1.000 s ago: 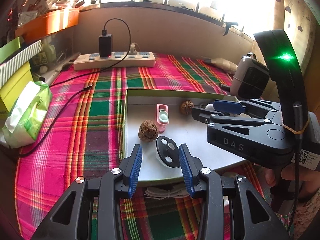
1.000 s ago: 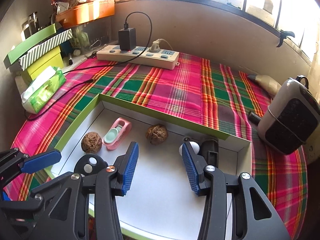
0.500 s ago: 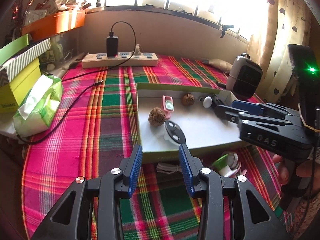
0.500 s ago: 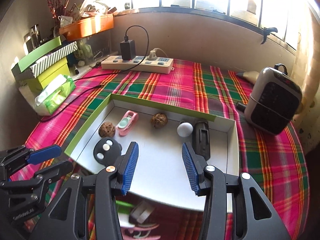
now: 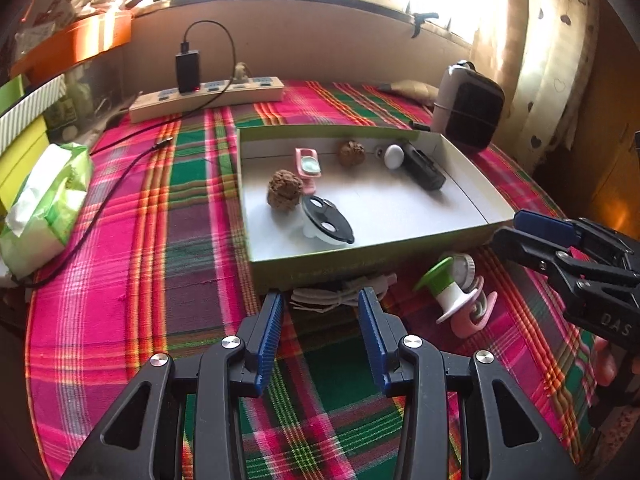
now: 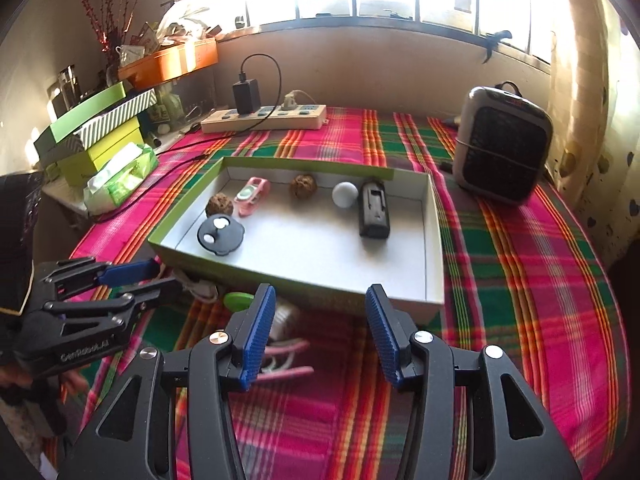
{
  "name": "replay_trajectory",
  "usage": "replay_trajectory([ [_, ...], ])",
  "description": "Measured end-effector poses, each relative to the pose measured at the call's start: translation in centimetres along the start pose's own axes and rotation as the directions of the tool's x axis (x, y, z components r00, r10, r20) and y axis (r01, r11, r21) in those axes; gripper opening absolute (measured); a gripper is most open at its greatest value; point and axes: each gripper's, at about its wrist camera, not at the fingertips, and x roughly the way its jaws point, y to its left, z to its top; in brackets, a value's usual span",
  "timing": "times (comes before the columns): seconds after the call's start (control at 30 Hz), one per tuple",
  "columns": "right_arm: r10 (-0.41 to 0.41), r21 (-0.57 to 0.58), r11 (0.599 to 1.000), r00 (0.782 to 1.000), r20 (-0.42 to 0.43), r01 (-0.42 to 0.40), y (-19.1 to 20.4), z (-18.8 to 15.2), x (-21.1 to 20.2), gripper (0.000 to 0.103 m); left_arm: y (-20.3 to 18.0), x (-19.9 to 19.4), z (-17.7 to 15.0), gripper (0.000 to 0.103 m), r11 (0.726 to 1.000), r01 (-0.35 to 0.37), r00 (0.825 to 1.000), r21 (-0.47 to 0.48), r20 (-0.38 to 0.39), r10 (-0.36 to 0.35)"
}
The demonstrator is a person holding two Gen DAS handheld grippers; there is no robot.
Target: Organize objects
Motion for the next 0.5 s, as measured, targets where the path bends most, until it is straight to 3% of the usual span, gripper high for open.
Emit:
replay_trajectory([
  [0.23, -0.005, 0.045, 0.999, 1.000, -0.013, 0.005, -1.1, -1.5, -0.4, 0.051, -1.0, 0.9, -0.1, 0.037, 0.999, 0.014, 1.000, 0.045, -0.027, -0.013],
  [0.5, -0.006, 0.051, 0.999, 1.000, -0.021, 0.007, -1.4, -2.1, -0.6, 0.051, -2.5, 0.5, -0.7, 0.037, 0.991, 0.095, 0.995, 0.092, -0.045, -0.091],
])
